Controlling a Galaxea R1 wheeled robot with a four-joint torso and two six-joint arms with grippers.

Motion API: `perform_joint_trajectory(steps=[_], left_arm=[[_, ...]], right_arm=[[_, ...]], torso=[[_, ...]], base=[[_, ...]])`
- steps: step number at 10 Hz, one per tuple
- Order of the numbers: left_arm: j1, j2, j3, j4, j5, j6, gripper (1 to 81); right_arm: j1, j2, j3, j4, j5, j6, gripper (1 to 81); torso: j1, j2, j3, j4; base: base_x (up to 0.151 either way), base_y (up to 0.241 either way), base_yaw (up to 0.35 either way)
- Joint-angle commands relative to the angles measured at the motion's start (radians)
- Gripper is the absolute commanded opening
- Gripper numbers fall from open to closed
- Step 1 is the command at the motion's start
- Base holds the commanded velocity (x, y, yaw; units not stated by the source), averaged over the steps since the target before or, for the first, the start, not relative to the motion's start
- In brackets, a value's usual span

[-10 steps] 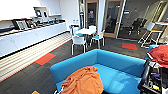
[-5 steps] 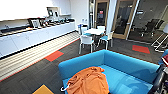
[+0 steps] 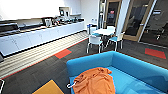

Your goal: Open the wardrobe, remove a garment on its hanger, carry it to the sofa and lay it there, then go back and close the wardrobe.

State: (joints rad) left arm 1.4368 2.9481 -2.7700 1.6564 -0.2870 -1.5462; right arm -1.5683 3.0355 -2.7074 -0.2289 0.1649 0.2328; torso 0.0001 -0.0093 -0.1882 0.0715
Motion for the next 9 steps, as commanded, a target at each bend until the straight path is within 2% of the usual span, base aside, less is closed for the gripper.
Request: perform_joint_trajectory(steps=[1, 4, 5, 6, 9], left_arm=[[-0.032, -0.013, -0.007, 0.003, 0.031, -0.002, 81.1], [-0.032, -0.016, -0.007, 0.006, 0.025, -0.002, 81.1], [-0.028, -0.018, -0.007, 0.008, 0.016, -0.002, 81.1], [-0.023, -0.018, -0.007, 0.008, 0.016, 0.0, 81.1], [-0.008, -0.046, -0.007, -0.003, 0.003, 0.005, 81.1]], right_arm=[[0.024, 0.012, 0.002, -0.013, -0.058, -0.003, 81.1], [0.018, 0.012, 0.006, -0.018, -0.059, -0.006, 81.1], [0.01, 0.008, 0.014, -0.038, -0.056, -0.006, 81.1], [0.001, -0.002, 0.038, -0.071, -0.045, -0.006, 81.1], [-0.005, -0.085, 0.156, -0.079, -0.039, -0.004, 81.1]], torso=[[0.0, 0.0, 0.0, 0.0], [0.0, 0.0, 0.0, 0.0], [0.0, 0.0, 0.0, 0.0], [0.0, 0.0, 0.0, 0.0], [0.0, 0.0, 0.0, 0.0]], base=[[0.0, 0.0, 0.256], [0.0, 0.0, 0.257], [0.0, 0.0, 0.257], [0.0, 0.0, 0.257], [0.0, 0.0, 0.257]])
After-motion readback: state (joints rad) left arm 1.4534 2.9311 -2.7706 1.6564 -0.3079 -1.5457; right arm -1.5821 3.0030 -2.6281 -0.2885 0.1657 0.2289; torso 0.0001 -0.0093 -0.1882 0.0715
